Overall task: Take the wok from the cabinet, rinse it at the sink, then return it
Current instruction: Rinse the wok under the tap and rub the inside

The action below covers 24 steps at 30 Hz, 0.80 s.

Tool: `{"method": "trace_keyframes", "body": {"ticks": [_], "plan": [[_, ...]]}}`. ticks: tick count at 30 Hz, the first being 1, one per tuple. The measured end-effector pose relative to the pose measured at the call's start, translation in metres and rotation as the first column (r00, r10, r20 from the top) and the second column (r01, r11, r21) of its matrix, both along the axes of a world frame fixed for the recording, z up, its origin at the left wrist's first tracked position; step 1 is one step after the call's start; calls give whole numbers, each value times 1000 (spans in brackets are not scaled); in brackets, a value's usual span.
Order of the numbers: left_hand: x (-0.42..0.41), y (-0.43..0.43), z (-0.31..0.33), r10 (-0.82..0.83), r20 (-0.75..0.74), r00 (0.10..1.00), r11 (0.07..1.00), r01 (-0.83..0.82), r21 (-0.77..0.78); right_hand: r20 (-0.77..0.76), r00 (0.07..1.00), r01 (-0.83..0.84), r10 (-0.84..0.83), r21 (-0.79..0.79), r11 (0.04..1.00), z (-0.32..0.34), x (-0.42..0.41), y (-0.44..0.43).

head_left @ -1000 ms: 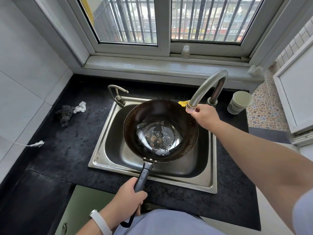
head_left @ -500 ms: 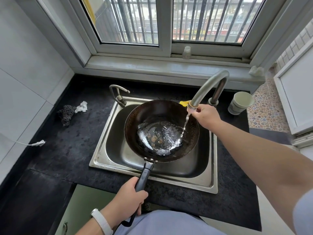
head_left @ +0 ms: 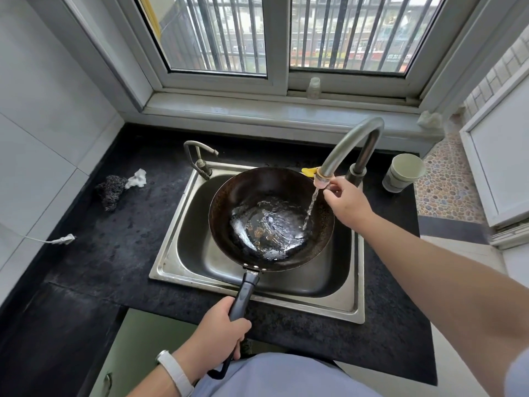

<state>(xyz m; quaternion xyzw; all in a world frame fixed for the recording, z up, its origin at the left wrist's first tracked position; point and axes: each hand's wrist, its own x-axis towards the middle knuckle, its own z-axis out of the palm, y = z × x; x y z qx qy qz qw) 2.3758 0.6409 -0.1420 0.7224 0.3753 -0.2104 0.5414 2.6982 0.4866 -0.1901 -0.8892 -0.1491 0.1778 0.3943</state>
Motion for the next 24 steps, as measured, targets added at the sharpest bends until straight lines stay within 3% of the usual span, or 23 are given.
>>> {"method": "trace_keyframes", "body": {"ticks": [7,15,19,24], "plan": [[-4,-5,-1,53,41,998,998,-53,13,-5,999,-46,47,58,997,3,-81,-30],[0,-10,-6,103,72,992,994,-106,39,-340,925,-153,171,82,985,-3,-185,-24],[7,-16,-8,130,90,987,989,-135,54,-588,788,-105,184,165,981,1,-207,-3],[13,-23,-13,153,111,982,986,-160,50,-761,613,-33,213,245,969,3,-210,20]]}}
